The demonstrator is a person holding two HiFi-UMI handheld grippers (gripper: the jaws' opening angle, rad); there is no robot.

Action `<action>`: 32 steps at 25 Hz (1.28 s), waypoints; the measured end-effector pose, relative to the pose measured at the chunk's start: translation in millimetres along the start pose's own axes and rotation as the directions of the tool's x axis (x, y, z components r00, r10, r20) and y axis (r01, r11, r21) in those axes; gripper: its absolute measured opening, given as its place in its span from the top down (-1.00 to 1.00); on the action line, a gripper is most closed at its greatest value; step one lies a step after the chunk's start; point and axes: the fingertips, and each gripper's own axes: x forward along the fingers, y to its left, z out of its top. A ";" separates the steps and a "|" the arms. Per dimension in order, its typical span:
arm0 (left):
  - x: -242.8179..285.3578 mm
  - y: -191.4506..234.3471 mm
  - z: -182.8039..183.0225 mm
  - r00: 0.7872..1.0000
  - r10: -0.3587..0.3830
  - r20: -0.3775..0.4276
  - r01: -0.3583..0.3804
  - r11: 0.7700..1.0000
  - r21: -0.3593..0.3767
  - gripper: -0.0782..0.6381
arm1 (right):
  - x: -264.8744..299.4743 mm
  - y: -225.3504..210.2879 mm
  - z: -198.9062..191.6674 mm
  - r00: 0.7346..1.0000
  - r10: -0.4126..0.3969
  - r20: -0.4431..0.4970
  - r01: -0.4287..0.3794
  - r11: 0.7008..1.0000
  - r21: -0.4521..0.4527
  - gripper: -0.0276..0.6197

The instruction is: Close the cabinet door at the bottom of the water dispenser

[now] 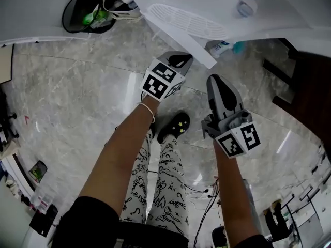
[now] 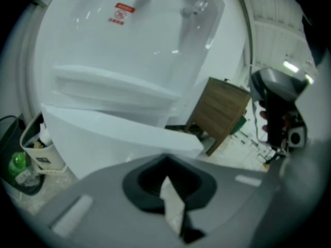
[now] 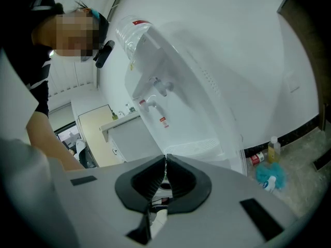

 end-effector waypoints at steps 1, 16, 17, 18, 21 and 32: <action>2.2 1.5 2.5 1.000 0.004 0.009 -0.004 1.000 0.001 0.79 | 0.3 -1.4 0.5 1.000 0.001 0.000 -0.001 1.000 -0.001 0.86; 39.0 18.5 35.0 0.997 0.078 0.027 -0.077 0.997 -0.026 0.79 | -10.6 -27.2 28.0 0.998 -0.021 0.051 0.018 0.998 0.061 0.86; 40.3 19.6 35.7 0.996 0.082 0.028 -0.081 0.996 -0.026 0.79 | -10.8 -29.2 28.9 0.998 -0.025 0.055 0.022 0.997 0.070 0.86; 42.0 20.5 36.1 0.996 0.086 0.028 -0.085 0.996 -0.030 0.79 | -11.0 -30.8 29.1 0.998 -0.029 0.056 0.025 0.997 0.075 0.86; 47.1 24.5 40.1 0.995 0.099 0.033 -0.097 0.994 -0.048 0.79 | -10.1 -33.2 29.9 0.998 -0.035 0.050 0.031 0.997 0.074 0.86; 27.2 30.9 45.6 0.992 0.109 0.056 -0.105 0.992 -0.071 0.79 | -5.1 -20.8 42.1 0.997 -0.029 0.066 0.024 0.997 0.077 0.86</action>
